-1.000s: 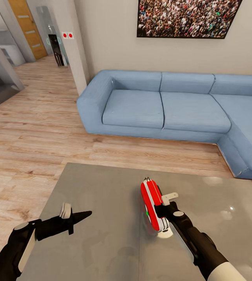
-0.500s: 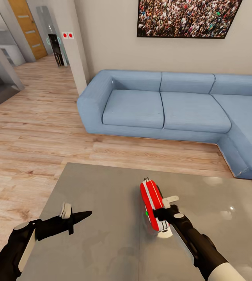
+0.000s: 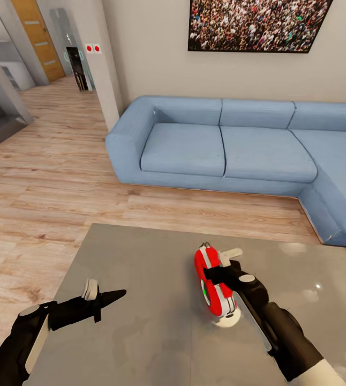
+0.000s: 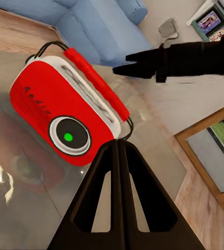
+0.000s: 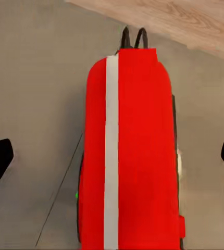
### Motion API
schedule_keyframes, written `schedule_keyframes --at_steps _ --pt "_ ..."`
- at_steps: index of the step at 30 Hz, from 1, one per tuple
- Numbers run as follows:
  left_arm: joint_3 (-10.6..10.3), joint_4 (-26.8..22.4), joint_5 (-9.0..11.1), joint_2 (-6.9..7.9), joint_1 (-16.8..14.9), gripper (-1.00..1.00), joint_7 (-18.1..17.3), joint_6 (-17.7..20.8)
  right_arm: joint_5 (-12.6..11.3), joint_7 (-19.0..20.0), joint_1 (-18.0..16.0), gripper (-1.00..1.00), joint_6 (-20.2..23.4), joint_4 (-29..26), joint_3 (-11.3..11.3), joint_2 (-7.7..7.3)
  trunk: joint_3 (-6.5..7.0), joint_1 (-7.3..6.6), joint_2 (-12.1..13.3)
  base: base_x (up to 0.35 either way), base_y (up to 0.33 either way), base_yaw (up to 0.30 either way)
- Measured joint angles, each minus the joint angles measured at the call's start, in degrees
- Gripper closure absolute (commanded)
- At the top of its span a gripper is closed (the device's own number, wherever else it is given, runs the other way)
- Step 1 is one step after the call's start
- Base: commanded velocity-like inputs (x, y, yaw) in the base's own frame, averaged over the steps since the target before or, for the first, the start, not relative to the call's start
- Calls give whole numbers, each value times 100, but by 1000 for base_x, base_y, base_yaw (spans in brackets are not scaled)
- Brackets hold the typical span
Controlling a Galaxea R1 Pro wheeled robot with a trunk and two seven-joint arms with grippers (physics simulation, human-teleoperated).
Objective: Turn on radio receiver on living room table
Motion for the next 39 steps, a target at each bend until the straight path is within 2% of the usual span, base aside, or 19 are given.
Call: schedule_keyframes --at_steps 1,4,9,13,18,36,39 --pt "0 -1 -3 0 0 100 0 0 -8 -4 12 -100 272 -320 0 -13 0 0 0 0 0 0" --pt "0 1 -5 0 0 100 0 0 -5 -13 29 -100 607 -757 -1 -29 0 0 0 0 0 0" --pt "2 -1 -5 1 0 100 0 0 1 -17 41 -100 1109 -1120 -5 -35 0 0 0 0 0 0" --pt "7 -1 -5 8 0 100 -3 0 2 -17 42 -100 1466 -1185 -22 -36 0 0 0 0 0 0" --pt "0 -45 -40 23 0 100 -20 13 3 -11 42 -100 1522 -1194 -42 -28 0 0 0 -196 0 0" --pt "-7 -39 -49 29 0 100 -23 4 -18 -17 42 -100 1483 -1179 -46 0 5 0 0 -334 0 0" --pt "-9 -27 -49 24 0 100 -22 -8 -113 -27 42 -100 1482 -1178 -51 19 27 0 0 -81 0 0"
